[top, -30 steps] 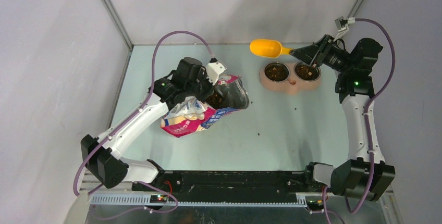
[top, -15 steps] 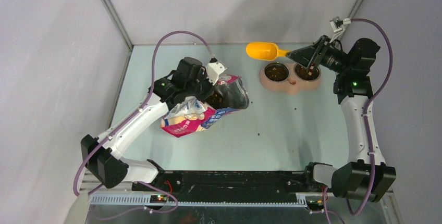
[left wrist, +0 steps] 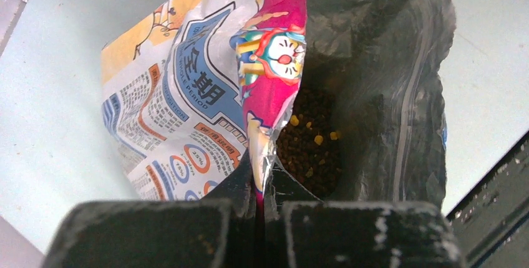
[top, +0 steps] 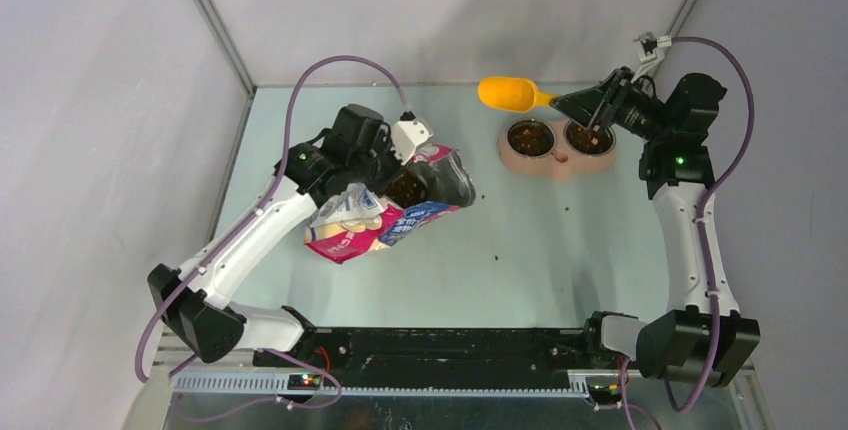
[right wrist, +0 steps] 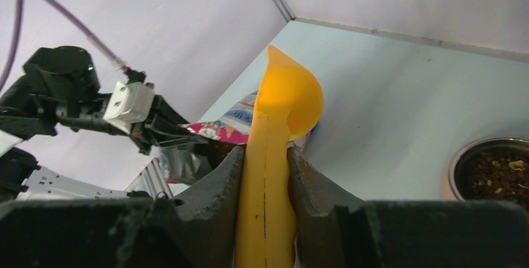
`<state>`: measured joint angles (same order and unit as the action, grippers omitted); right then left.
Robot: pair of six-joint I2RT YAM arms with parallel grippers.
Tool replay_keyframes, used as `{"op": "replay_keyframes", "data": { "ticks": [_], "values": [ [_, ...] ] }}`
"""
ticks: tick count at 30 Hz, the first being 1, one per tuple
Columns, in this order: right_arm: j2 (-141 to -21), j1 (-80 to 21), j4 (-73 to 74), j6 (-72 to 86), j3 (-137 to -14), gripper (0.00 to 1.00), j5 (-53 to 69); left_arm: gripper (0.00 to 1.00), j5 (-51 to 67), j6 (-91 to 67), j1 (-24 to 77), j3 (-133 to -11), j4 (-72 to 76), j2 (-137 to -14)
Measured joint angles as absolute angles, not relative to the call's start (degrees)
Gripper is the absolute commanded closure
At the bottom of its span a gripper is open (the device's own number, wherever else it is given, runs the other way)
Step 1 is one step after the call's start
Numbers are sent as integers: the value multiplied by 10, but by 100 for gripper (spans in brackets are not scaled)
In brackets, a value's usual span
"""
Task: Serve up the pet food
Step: Place the spatula at the center of the board.
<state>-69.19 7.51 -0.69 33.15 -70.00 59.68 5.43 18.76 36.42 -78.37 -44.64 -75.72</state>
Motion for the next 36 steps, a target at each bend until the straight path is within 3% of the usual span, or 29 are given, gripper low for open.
{"op": "replay_keyframes", "data": {
  "ticks": [18,36],
  "values": [
    [-778,65,47,308,-700,100,476,100,151,320,364,-832,-638,-697],
    [-787,41,55,295,-700,100,470,100,72,335,368,-832,-632,-682]
  ]
}}
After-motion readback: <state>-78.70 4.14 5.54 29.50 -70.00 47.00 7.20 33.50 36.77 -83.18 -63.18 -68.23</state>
